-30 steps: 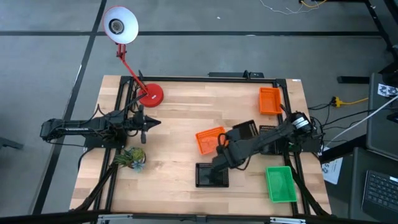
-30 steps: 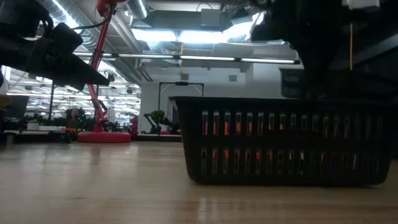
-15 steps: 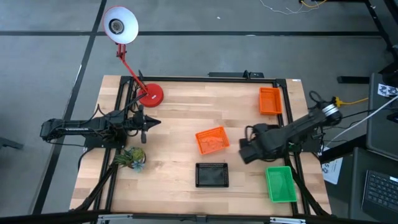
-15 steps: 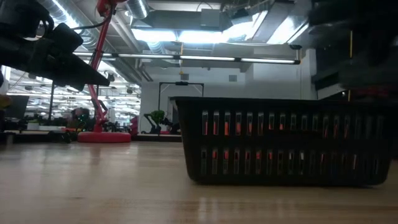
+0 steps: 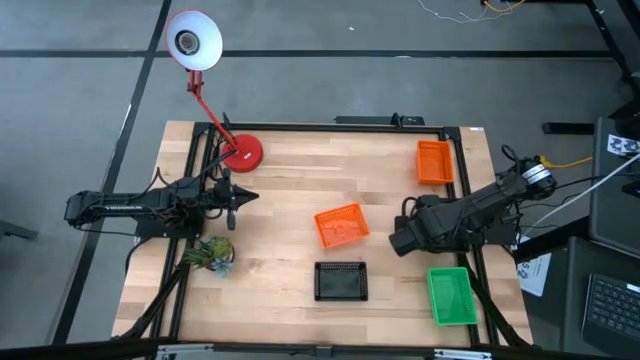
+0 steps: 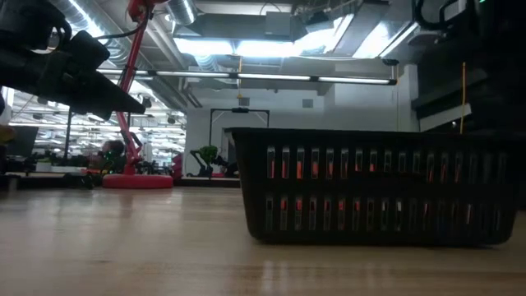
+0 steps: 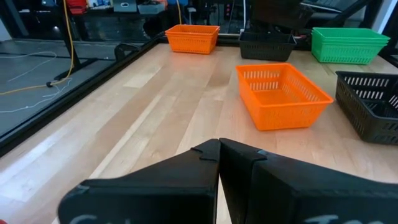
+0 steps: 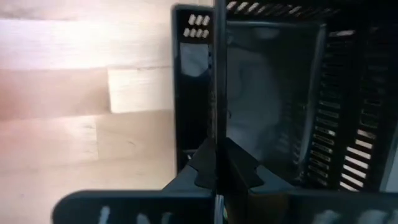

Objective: Stack baskets by color
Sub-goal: Stack the bottom right black bin on the right black bin

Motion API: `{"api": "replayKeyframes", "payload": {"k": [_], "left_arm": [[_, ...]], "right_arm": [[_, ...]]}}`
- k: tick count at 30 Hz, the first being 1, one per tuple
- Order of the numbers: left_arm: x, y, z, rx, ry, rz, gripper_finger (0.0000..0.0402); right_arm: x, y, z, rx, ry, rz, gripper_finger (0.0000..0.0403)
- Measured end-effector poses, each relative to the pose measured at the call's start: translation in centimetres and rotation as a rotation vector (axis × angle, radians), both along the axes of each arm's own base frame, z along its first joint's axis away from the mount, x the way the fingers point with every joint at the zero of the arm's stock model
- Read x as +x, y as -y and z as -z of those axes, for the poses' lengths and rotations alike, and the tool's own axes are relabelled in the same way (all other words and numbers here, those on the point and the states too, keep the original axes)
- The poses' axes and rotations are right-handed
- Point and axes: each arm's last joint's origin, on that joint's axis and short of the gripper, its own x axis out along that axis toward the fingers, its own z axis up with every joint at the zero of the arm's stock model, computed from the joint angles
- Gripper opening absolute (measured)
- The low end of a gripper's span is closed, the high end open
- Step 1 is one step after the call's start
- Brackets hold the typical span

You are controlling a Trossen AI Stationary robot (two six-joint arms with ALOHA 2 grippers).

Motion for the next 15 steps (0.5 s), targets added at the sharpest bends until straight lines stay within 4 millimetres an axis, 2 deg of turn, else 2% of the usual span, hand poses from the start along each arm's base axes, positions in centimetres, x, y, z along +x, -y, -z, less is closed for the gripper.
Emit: {"api": "replayKeyframes", "payload": {"k": [7,15], "left_arm": [[0.0,0.0,0.0,0.0,0.0,0.0,0.0],[0.0,0.0,0.0,0.0,0.0,0.0,0.0]], "right_arm": [[1.6,1.2,1.0,-0.008,-0.002,-0.045,0.0004],[1.7,1.8,1.1,0.009,-0.041,-0.024,0.0004]]}}
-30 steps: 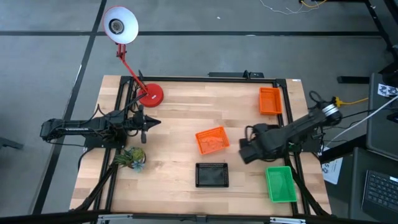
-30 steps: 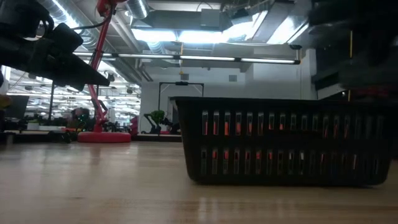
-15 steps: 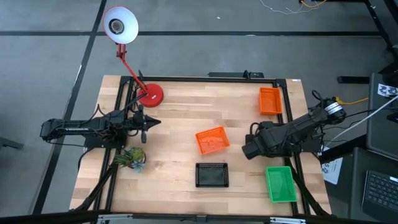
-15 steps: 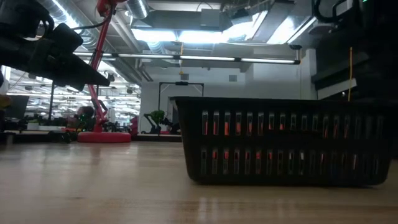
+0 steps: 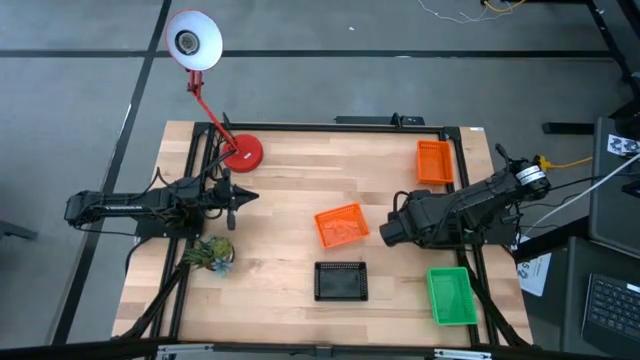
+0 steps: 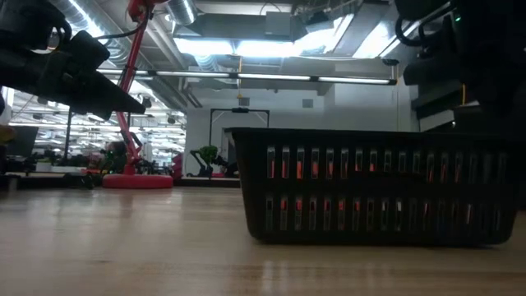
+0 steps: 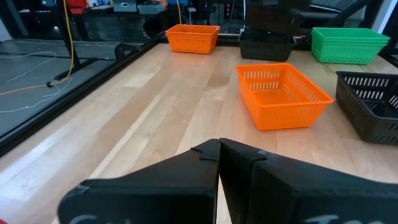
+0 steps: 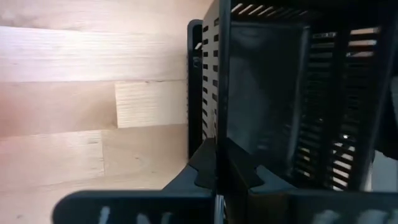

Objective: Stack baskets by color
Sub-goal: Stack the bottom right black bin on the right black bin, then stack the bottom black bin on the top black bin

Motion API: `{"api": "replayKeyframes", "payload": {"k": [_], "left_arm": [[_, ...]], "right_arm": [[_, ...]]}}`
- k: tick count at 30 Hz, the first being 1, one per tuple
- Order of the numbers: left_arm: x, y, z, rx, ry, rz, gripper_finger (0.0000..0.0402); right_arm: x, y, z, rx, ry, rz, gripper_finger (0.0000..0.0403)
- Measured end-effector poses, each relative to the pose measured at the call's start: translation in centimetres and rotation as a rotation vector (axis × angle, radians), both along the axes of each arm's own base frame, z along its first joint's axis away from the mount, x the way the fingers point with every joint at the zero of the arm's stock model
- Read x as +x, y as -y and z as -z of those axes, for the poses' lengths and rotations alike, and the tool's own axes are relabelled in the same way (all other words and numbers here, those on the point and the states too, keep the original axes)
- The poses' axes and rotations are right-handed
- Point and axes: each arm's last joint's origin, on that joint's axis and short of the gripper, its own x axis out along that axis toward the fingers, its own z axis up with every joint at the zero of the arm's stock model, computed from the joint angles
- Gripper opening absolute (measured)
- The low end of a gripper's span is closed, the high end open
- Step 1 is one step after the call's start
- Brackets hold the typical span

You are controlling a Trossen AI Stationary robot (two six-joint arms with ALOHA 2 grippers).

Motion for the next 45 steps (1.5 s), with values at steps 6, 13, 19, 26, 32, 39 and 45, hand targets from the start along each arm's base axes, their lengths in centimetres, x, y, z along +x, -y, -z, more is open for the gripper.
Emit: {"api": "replayKeyframes", "payload": {"k": [6,13,19,26,32,39,45], "left_arm": [[0.0,0.0,0.0,0.0,0.0,0.0,0.0],[0.0,0.0,0.0,0.0,0.0,0.0,0.0],[0.0,0.0,0.0,-0.001,0.0,0.0,0.0],[0.0,0.0,0.0,0.0,0.0,0.0,0.0],[0.0,0.0,0.0,-0.001,0.0,0.0,0.0],[0.0,0.0,0.0,-0.001,0.0,0.0,0.0],[0.0,0.0,0.0,-0.001,0.0,0.0,0.0]], "right_arm": [[0.2,0.0,0.2,0.008,-0.01,0.009,0.0019],[0.3,0.0,0.4,0.007,-0.022,0.003,0.0048],[-0.1,0.1,0.2,0.004,-0.064,0.002,0.0066],[-0.1,0.0,0.2,0.036,-0.078,0.008,0.0068],[0.0,0.1,0.3,-0.008,-0.054,-0.022,0.0068],[4.9,-1.2,0.8,0.062,0.406,-0.407,0.0068],[9.8,-5.4,0.0,0.022,0.838,-0.996,0.0068]]}}
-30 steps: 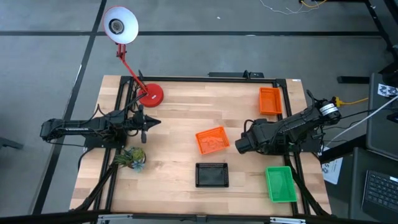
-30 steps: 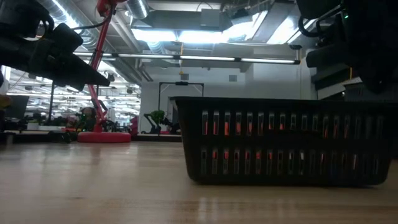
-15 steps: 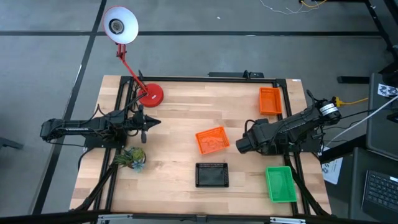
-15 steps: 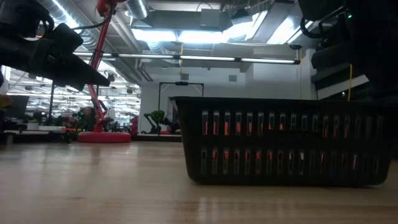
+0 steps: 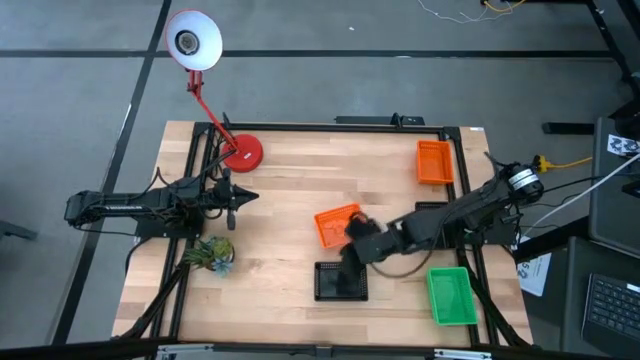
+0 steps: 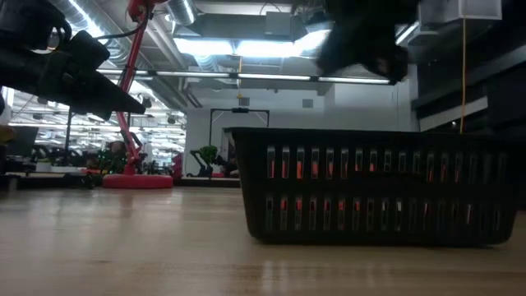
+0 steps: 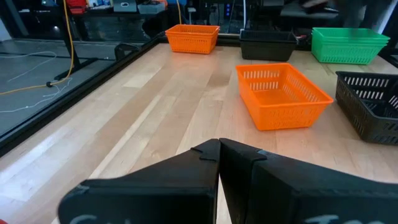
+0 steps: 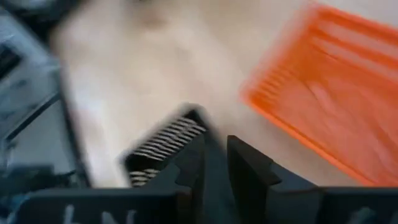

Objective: Stack baskets by color
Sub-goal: Stack the bottom black bin on the top black bin

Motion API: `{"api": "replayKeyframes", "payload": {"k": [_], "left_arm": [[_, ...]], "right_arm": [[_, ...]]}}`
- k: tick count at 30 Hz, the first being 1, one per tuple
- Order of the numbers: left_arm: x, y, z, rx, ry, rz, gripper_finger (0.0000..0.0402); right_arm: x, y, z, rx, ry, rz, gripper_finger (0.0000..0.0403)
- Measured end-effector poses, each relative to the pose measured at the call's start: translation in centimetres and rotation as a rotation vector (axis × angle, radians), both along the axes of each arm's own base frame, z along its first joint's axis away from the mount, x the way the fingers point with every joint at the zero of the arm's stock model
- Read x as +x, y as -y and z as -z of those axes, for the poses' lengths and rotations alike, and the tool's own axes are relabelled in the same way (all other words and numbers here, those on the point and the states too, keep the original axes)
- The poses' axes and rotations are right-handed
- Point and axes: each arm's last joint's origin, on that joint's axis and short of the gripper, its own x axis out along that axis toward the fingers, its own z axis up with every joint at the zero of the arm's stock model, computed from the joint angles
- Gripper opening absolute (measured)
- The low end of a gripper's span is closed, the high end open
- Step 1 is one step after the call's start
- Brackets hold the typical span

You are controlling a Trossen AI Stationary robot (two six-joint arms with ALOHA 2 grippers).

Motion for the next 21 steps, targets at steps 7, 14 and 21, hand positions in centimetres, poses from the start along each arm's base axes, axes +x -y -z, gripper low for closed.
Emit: {"api": "replayKeyframes", "payload": {"k": [7,14,21], "left_arm": [[0.0,0.0,0.0,0.0,0.0,0.0,0.0],[0.0,0.0,0.0,0.0,0.001,0.0,0.0],[0.0,0.0,0.0,-0.005,0.004,-0.001,0.0]], "right_arm": [[2.4,-3.8,3.0,-0.082,0.03,-0.177,0.0063],[6.3,-7.6,1.2,-0.07,-0.018,-0.371,0.0043],[5.7,-8.8,-1.7,-0.199,-0.267,-0.511,0.0023]]}}
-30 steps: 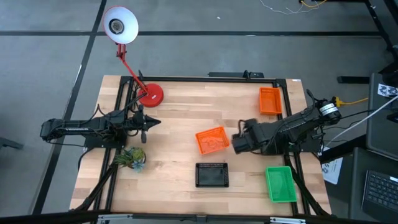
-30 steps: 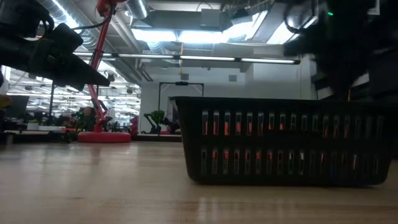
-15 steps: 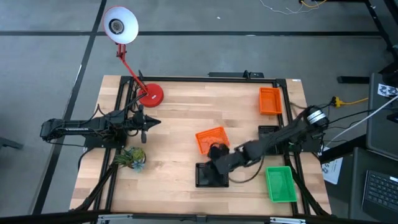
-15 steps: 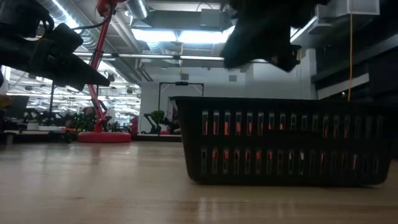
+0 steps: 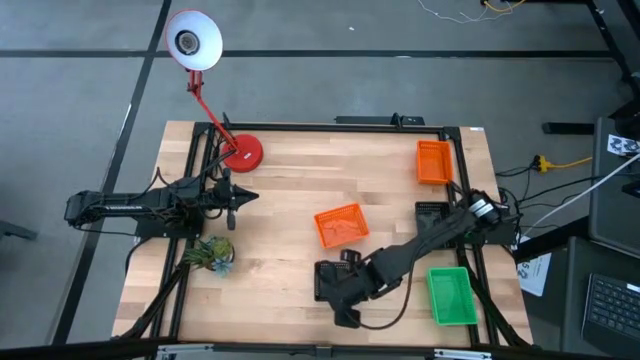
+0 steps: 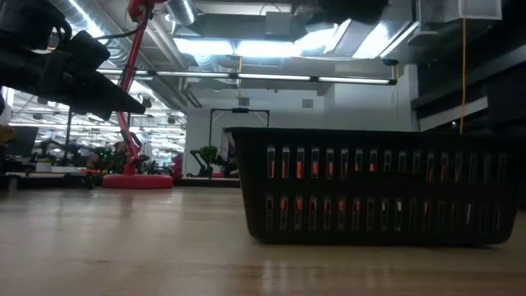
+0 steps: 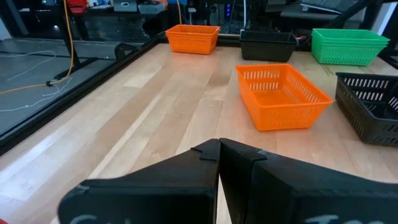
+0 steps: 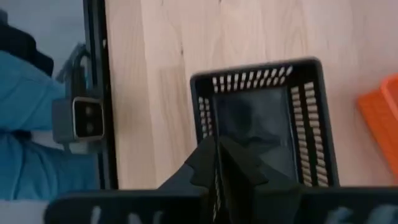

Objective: Stack baskets by color
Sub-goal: Stack the bottom black bin on the top black bin

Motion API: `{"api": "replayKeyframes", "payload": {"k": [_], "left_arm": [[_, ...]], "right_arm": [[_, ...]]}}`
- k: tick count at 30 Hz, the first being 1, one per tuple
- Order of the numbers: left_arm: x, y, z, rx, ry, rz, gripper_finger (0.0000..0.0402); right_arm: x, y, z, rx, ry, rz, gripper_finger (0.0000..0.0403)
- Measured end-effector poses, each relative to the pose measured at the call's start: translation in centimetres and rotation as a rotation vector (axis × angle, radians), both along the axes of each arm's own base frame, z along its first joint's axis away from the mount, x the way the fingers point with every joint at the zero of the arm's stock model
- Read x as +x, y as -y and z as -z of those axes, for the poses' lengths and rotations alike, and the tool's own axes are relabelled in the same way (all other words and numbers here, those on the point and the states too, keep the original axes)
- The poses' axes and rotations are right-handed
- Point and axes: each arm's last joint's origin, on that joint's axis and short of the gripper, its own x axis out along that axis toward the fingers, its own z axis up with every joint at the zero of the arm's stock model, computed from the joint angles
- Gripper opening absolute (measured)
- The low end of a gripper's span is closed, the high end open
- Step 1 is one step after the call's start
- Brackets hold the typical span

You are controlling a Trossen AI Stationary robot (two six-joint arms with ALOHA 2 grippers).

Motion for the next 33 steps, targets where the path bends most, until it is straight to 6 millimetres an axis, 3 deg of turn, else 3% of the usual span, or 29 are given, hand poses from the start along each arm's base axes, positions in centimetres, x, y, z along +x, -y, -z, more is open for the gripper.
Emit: {"api": "replayKeyframes", "payload": {"k": [7,16,25,33], "left_arm": [[0.0,0.0,0.0,-0.002,0.0,0.0,0.0],[0.0,0.0,0.0,-0.002,0.0,0.0,0.0],[0.0,0.0,0.0,-0.002,0.001,0.0,0.0],[0.0,0.0,0.0,-0.002,0.0,0.0,0.0]], "right_arm": [[-0.1,-0.4,-0.5,0.115,-0.05,0.012,0.0041],[-1.0,-0.2,2.8,0.199,-0.188,0.035,0.0106],[-0.6,-0.1,3.1,0.112,-0.107,-0.039,0.011],[0.1,-0.6,6.1,0.065,-0.166,-0.084,0.011]]}}
